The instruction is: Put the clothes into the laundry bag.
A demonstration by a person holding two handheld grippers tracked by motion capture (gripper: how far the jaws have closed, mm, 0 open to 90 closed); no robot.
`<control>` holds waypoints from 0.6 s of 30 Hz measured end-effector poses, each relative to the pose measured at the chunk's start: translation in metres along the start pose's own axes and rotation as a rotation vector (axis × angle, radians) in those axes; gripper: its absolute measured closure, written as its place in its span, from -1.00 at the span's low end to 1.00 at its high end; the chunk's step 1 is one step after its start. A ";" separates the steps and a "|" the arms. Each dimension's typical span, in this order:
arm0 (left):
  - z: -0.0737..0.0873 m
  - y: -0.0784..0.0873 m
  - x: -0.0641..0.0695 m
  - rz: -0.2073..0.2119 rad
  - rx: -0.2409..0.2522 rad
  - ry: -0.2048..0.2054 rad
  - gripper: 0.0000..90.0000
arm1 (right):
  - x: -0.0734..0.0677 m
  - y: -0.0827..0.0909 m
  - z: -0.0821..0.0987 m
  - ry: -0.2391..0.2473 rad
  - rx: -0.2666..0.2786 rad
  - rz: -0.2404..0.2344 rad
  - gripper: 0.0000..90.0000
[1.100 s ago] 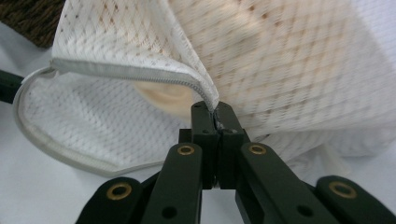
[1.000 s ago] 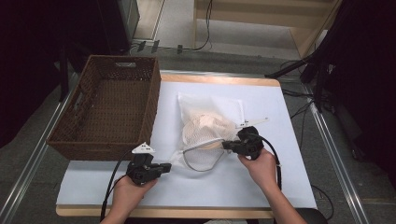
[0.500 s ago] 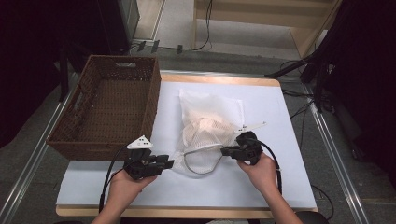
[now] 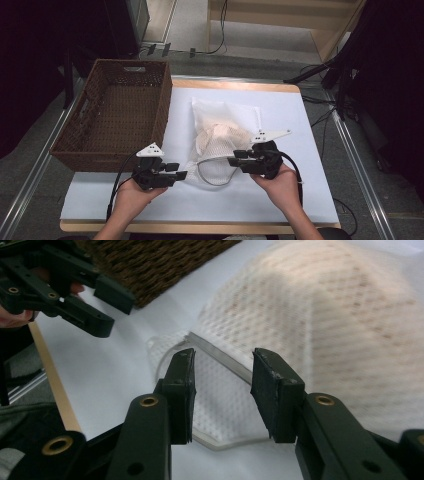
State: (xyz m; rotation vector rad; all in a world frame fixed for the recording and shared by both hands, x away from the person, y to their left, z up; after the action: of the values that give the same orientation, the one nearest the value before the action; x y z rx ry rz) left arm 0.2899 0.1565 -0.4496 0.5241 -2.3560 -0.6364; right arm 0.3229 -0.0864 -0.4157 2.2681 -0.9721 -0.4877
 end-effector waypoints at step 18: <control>0.004 0.007 -0.002 -0.009 0.011 -0.019 -0.03 | -0.036 -0.036 -0.014 0.110 -0.029 -0.046 0.30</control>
State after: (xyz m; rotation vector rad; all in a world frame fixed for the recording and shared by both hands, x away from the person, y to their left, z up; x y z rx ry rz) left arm 0.2873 0.1639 -0.4490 0.5361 -2.3772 -0.6347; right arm 0.3255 -0.0350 -0.4258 2.2700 -0.8539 -0.3896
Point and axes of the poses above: each handheld gripper's, and its own axes: y roughly backward along the jaws, z roughly out of its underside, x roughly to its right, the point moved 6 cm from there along -y, roughly forward along the jaws, and after that the axes turned 14 degrees about z, right-handed, at the moved point
